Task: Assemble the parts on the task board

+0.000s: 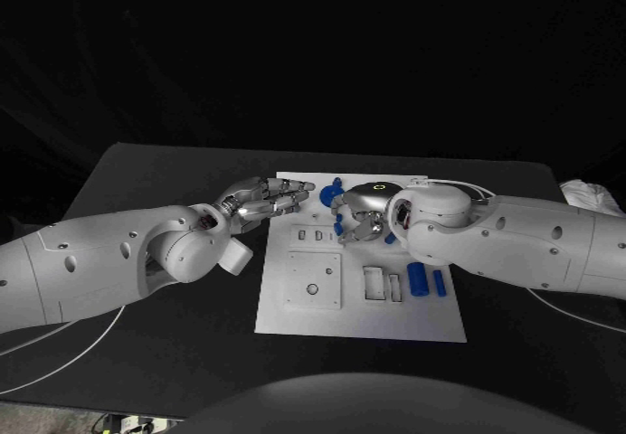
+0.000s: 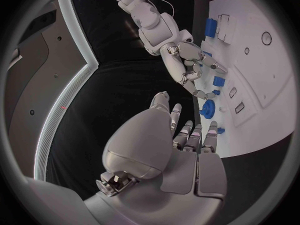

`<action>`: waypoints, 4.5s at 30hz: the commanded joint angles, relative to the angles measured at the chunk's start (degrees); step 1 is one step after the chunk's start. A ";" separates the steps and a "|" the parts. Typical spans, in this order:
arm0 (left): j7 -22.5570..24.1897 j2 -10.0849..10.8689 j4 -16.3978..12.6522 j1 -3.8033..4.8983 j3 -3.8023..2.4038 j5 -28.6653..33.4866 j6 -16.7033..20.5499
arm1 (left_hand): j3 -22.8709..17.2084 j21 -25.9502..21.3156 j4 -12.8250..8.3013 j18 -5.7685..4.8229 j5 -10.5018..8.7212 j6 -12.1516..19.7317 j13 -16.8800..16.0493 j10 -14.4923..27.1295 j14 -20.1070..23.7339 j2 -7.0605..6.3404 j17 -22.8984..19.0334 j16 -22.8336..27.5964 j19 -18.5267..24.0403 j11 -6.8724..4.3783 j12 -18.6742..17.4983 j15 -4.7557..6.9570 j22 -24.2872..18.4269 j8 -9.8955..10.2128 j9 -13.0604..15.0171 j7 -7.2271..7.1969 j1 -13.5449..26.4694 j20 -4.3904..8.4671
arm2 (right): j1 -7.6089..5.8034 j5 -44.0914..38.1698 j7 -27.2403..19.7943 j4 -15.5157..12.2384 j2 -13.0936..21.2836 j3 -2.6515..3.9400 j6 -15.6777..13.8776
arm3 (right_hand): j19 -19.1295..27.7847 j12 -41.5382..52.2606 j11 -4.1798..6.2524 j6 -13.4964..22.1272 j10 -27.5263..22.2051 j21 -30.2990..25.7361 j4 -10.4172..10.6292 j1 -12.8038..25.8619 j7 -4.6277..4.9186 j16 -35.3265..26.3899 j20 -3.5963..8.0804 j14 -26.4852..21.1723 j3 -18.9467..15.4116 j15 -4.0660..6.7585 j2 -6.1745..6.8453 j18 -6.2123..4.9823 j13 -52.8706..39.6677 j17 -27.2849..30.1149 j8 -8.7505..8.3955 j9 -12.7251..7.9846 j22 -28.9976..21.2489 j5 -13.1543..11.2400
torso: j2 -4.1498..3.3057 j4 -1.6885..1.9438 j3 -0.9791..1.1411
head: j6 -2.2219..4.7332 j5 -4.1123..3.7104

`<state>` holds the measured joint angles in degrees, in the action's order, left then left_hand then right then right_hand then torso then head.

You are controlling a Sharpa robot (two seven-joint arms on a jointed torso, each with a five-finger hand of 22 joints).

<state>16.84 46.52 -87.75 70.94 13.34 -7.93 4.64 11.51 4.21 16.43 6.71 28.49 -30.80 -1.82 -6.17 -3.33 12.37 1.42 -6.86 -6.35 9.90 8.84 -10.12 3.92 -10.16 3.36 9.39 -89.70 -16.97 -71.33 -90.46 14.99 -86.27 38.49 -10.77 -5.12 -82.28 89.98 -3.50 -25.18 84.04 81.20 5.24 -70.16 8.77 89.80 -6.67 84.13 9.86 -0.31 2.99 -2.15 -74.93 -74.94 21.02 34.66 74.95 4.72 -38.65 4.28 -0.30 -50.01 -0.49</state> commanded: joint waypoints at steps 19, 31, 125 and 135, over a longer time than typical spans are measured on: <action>-7.85 2.55 -4.79 5.90 -0.28 -22.92 18.12 | 4.01 24.97 0.64 3.37 -17.08 -10.16 -12.53 -34.15 -40.24 -3.09 12.19 -40.21 -42.32 0.42 36.55 2.07 12.38 -6.67 2.01 3.50 6.73 2.63 | -8.67 12.82 -15.39 -11.07 16.92 -0.24 -16.59 | -2.59 0.02 0.23 -4.61 5.96 2.89 11.58 12.52 -0.68 0.20 0.01 5.87 -4.19 0.02 -0.81 0.39 -15.07 -15.06 1.26 -1.47 12.75 -1.80 | 1.75 -2.53 0.36 | 0.01 0.99; -51.30 -1.75 -4.25 13.41 -0.31 -36.59 -3.81 | 12.77 71.31 -0.12 -1.27 -20.47 -18.71 -88.18 -83.83 -86.67 0.06 88.58 -83.14 -70.63 -8.99 81.16 11.95 59.16 -26.51 12.98 -4.62 24.91 12.54 | -9.34 24.34 -16.93 -9.98 18.62 -0.91 -15.72 | -4.84 0.02 0.12 -6.71 5.96 5.65 11.52 16.75 -0.56 0.20 -0.08 5.87 -6.91 -0.09 -6.37 1.16 -15.07 -15.06 2.33 -1.65 13.76 5.14 | 2.02 -6.06 1.96 | 0.01 2.76; -65.09 -25.37 23.07 9.09 -0.27 -36.04 -21.69 | 6.42 77.09 -0.36 -2.94 -9.06 -24.95 -88.18 -83.83 -86.67 1.05 88.58 -83.14 -73.70 -10.81 81.16 13.92 70.67 -14.20 26.49 -6.30 18.54 14.36 | -8.34 30.39 -15.31 -7.00 16.58 -1.50 -7.66 | -3.43 0.02 -0.16 -6.99 5.96 4.40 11.30 13.56 -0.30 0.20 -0.32 5.87 -9.49 -0.35 -8.76 0.70 -15.07 -15.06 3.36 -1.69 13.15 11.45 | 1.78 -6.25 2.64 | 0.01 4.24; -64.91 -25.75 23.79 8.84 -0.28 -35.81 -21.65 | 6.27 76.95 -0.35 -2.90 -9.03 -24.84 -88.18 -83.83 -86.67 1.08 88.58 -83.14 -73.57 -10.80 81.16 13.91 70.50 -14.14 26.76 -6.29 18.48 14.35 | -8.31 30.41 -15.37 -7.08 16.82 -1.50 -8.08 | -3.28 0.02 -0.21 -7.11 5.96 4.26 11.28 13.22 -0.25 0.20 -0.34 5.87 -9.52 -0.38 -8.87 0.66 -15.07 -15.06 3.42 -1.71 13.09 11.61 | 1.85 -6.19 2.68 | 0.01 4.13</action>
<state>-39.93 20.95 -64.01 79.84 13.09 -44.34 -16.77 18.10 81.36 15.98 3.13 19.24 -56.10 -75.17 -83.76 -84.00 12.98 74.94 -89.86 -80.34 -0.53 90.16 3.56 74.46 -24.28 30.09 3.15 -70.41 -2.54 -79.68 -59.95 0.11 -93.27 55.31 -12.26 -13.54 -83.92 89.98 -3.49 -32.14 84.04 85.66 16.52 -56.43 8.17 89.80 -6.87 84.13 0.64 -0.30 -5.86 -1.25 -74.93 -74.92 24.16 33.00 74.92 15.97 -36.83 -1.92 2.39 -50.01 3.67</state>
